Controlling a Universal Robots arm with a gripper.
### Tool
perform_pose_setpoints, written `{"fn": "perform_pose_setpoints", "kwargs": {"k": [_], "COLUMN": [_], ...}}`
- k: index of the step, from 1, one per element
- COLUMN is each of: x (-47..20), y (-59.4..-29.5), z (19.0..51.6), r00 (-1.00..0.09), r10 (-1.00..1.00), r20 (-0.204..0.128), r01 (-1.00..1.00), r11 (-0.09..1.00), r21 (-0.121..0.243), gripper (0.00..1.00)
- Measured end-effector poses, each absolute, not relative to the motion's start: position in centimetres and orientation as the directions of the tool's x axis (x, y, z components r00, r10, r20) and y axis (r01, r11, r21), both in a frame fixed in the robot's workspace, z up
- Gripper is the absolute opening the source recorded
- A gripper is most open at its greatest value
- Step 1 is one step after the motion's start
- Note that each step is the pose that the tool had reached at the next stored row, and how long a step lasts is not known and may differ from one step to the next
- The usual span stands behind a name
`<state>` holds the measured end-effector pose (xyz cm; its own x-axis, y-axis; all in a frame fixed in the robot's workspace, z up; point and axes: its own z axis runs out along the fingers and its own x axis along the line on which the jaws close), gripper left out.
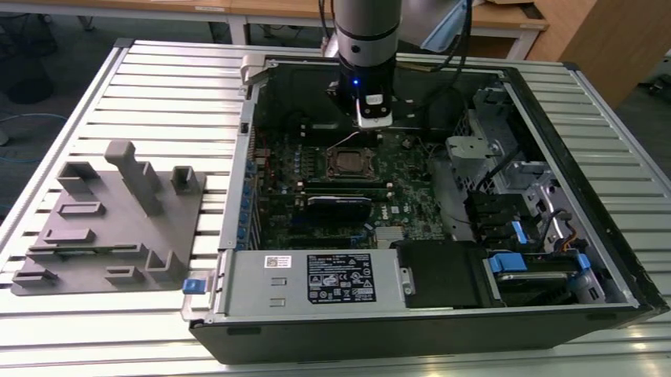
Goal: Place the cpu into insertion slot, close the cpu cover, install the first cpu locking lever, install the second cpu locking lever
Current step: 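Install the first cpu locking lever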
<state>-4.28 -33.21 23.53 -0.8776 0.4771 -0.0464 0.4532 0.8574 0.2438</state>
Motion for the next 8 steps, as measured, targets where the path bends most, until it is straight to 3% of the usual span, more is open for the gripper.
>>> {"fn": "perform_pose_setpoints", "kwargs": {"k": [1,8], "x": [-4.28,-4.28], "y": [-33.21,-33.21], "z": [23.57,23.57], "r00": [-0.878,-0.878], "r10": [0.476,0.476], "r20": [-0.058,-0.06], "r01": [0.453,0.453], "r11": [0.863,0.864], "r21": [0.222,0.219], "gripper": [0.1,0.1]}}
